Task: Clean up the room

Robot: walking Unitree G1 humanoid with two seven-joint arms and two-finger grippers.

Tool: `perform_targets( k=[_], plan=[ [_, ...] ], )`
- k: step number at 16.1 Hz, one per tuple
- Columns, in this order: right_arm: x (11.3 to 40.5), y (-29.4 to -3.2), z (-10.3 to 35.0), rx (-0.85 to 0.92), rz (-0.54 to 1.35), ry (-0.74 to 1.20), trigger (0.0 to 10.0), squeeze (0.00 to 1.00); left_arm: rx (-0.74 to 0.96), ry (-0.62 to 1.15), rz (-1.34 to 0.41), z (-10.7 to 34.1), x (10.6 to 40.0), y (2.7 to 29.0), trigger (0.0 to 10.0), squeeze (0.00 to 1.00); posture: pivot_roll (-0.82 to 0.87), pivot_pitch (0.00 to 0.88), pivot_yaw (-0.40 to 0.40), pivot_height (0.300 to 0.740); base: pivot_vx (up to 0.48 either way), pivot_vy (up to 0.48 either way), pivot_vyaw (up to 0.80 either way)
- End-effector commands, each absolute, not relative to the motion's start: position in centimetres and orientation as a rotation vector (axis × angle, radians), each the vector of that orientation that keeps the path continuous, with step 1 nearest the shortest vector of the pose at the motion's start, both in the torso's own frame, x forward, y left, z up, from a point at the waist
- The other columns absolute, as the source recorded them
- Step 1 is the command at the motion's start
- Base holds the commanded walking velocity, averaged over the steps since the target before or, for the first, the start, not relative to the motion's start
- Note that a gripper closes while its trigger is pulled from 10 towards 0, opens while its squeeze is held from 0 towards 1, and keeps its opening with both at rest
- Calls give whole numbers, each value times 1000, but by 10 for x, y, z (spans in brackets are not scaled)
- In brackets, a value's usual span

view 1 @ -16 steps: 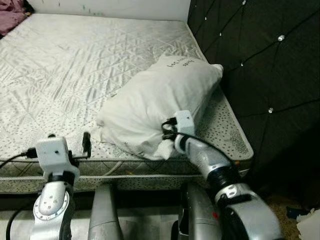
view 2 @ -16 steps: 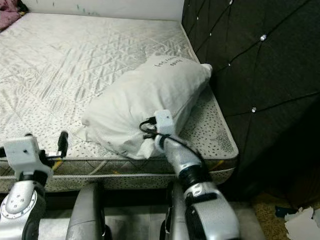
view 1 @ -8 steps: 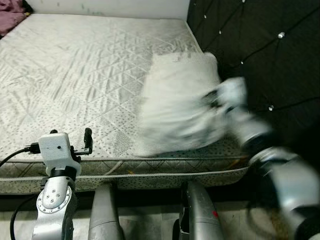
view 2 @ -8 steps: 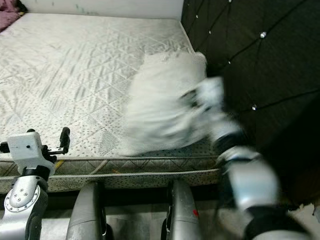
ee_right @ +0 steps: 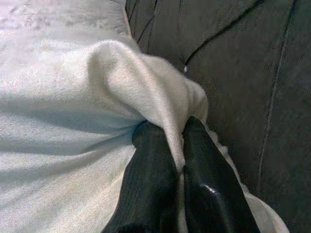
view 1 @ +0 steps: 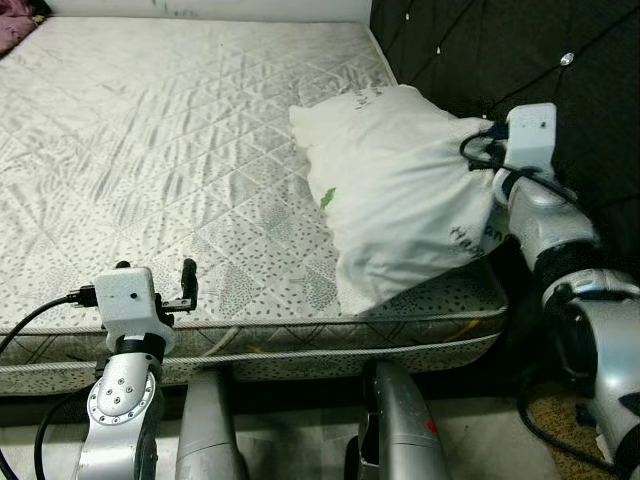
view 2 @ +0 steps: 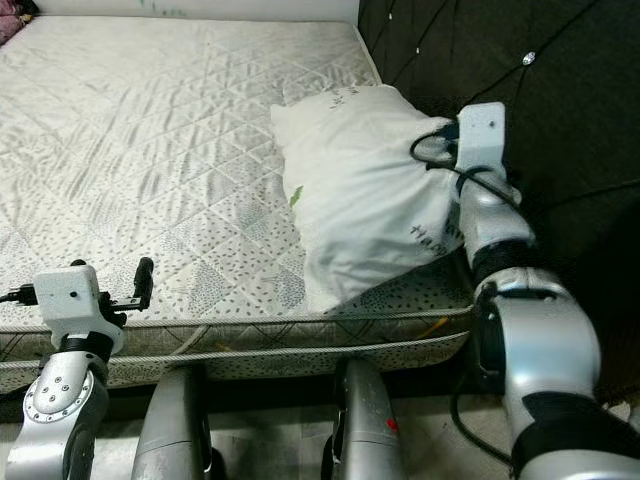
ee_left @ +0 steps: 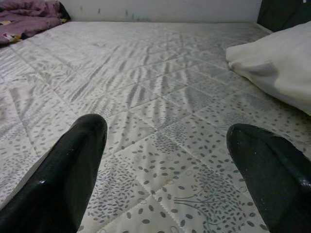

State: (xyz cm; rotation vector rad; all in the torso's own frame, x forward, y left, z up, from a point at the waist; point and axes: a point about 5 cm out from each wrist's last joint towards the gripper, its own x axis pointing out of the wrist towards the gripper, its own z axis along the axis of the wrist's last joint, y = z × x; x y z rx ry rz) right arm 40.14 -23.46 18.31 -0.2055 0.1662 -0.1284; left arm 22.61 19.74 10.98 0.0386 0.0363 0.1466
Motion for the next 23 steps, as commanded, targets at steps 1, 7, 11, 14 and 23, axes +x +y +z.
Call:
perform_targets(
  k=[1,7,11,14,23],
  plan=[
    [400,-226,178,-182,-89,145,0,0,42,39,149,110,226,198,10000,0,24,0,-44,542,0,0,0],
    [375,-205,113,-144,-8,258,0,0,56,45,143,112,227,202,10000,0,18,0,-18,542,0,0,0],
    [357,-205,94,-105,-10,280,0,0,72,49,137,113,227,205,10000,0,24,0,1,542,0,0,0],
    [340,-201,82,-76,1,299,0,0,81,52,130,114,227,206,10000,0,24,0,11,542,0,0,0],
    [320,-194,73,-57,42,320,0,0,89,52,124,115,229,207,10000,0,22,0,14,542,0,0,0]
  ],
)
